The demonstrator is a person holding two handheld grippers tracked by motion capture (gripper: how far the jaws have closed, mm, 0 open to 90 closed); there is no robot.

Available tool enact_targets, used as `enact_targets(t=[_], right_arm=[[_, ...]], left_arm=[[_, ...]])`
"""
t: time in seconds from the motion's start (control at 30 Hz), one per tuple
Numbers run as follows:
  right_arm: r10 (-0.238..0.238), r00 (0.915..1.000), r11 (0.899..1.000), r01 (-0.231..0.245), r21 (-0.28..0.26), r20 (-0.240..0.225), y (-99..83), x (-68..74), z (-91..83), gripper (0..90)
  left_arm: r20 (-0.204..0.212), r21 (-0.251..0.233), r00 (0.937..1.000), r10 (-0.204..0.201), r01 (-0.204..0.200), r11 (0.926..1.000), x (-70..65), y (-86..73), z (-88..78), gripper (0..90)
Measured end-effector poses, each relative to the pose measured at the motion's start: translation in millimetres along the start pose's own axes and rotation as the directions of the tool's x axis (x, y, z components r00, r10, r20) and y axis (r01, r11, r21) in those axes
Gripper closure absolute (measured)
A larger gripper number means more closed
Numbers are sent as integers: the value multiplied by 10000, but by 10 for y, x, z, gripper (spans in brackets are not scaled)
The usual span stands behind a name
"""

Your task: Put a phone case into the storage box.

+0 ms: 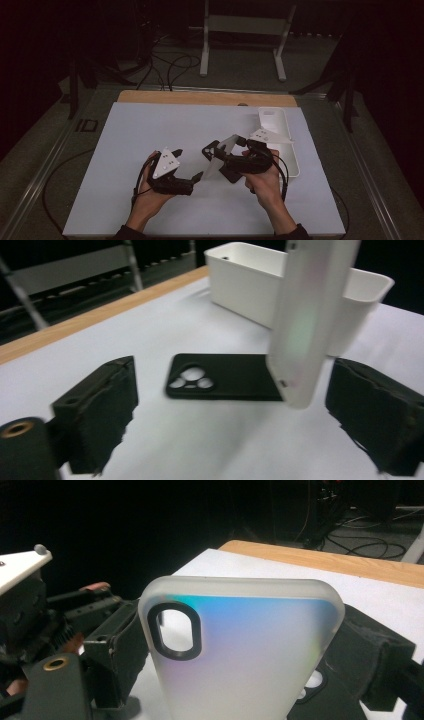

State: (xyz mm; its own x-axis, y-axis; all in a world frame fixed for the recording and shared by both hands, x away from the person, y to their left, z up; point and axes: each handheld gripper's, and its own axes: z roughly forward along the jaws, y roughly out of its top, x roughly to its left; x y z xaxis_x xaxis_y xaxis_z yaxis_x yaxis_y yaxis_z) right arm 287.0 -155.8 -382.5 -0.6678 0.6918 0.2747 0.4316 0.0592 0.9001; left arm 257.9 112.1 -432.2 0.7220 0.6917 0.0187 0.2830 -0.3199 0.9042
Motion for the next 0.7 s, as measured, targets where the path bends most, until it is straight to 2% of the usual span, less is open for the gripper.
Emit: enact_targets(t=[0.03,0.07,0.23,0.53,0.57,0.7], right_arm=[[14,10000,10000,-14,-4,18,2,-2,-2,169],[18,10000,10000,-18,3,-21,7,-9,-6,169],[15,10000,10000,-14,-6,31,17,-25,-7,169],[-9,9999,10000,10,-60,159,58,-66,-25,169],[-58,9997,10000,59,-71,226,71,-82,-27,169],[-75,9995,10000,76,-45,293,92,-106,-35,169]], left_arm=[[-78,-5,9999,-85,85,10000,28,-12,-26,47],[-323,-1,9992,-224,224,9997,83,-43,-72,20],[-695,-163,9957,-604,594,9981,208,-133,-181,3],[-1397,-231,9847,-1040,1018,9945,392,-333,-357,2],[-1498,-282,9818,-1166,1137,9931,430,-381,-397,2],[-1772,-296,9766,-1221,1187,9925,498,-476,-465,2]])
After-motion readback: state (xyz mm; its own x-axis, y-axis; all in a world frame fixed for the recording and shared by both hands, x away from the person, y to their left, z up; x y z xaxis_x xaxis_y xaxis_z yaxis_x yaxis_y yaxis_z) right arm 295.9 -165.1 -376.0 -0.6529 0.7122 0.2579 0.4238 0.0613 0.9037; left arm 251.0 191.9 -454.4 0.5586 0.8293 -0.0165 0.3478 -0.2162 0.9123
